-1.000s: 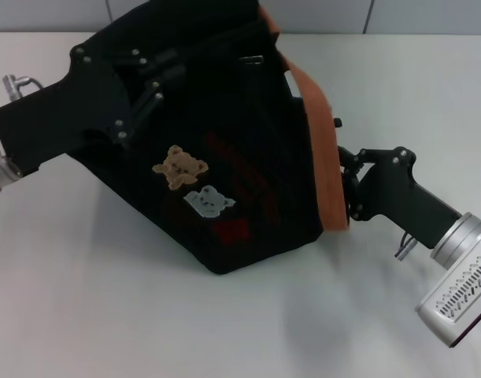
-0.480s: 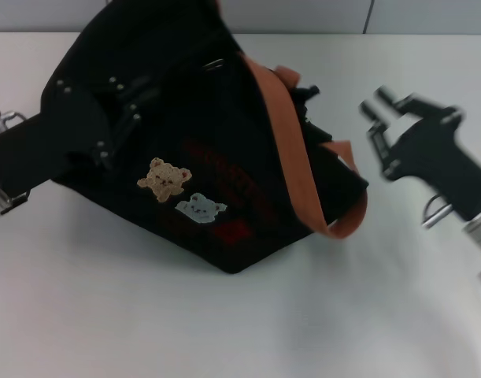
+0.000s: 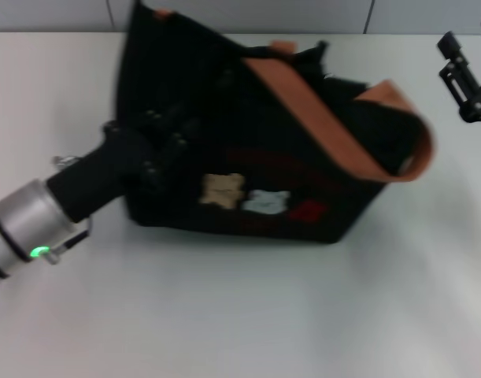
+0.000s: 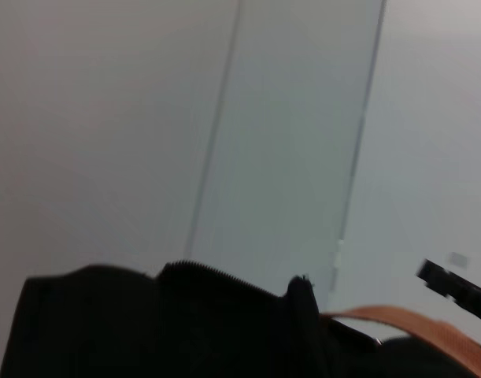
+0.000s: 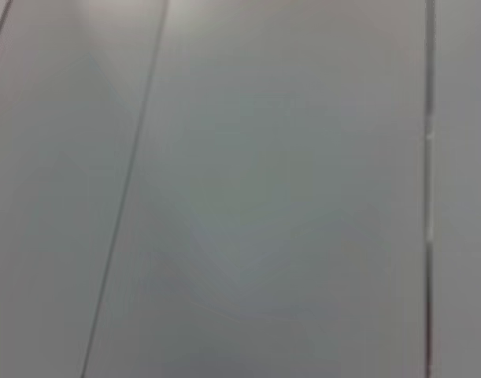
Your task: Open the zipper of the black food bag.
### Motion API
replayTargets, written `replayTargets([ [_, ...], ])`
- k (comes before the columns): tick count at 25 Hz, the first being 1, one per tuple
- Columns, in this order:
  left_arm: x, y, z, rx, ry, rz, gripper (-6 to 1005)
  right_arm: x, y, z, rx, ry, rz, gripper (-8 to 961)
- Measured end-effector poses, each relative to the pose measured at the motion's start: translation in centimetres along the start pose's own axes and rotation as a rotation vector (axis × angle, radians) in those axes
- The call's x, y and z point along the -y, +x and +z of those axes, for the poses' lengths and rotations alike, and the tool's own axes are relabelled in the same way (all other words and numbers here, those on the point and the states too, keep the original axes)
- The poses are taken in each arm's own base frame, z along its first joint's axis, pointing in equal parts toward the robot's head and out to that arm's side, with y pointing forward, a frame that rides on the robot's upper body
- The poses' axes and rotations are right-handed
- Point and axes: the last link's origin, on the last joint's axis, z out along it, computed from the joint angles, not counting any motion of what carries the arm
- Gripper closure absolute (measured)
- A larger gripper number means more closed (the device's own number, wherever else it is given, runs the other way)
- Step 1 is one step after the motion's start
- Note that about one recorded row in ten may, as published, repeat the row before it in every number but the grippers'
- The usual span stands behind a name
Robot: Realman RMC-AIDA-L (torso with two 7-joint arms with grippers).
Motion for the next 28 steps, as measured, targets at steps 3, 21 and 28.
replayTargets([
  [3,-0.8,-0.3,1.6,-0.003,-0.034,-0.021,788,0.3,-0.3,-0.2,0.019,0.008,0.055,455],
  [21,-3.1,4.4,-8.0,0.022,-0.411,0.042,206,-0.3,-6.4,-2.6,-0.184,-0.912,0.488,155],
  [28,-3.6,3.9,-8.6,0.059,-0.441,0.032,197,-3.5,-5.4,-1.6,-0.342,-1.138,0.522,153],
])
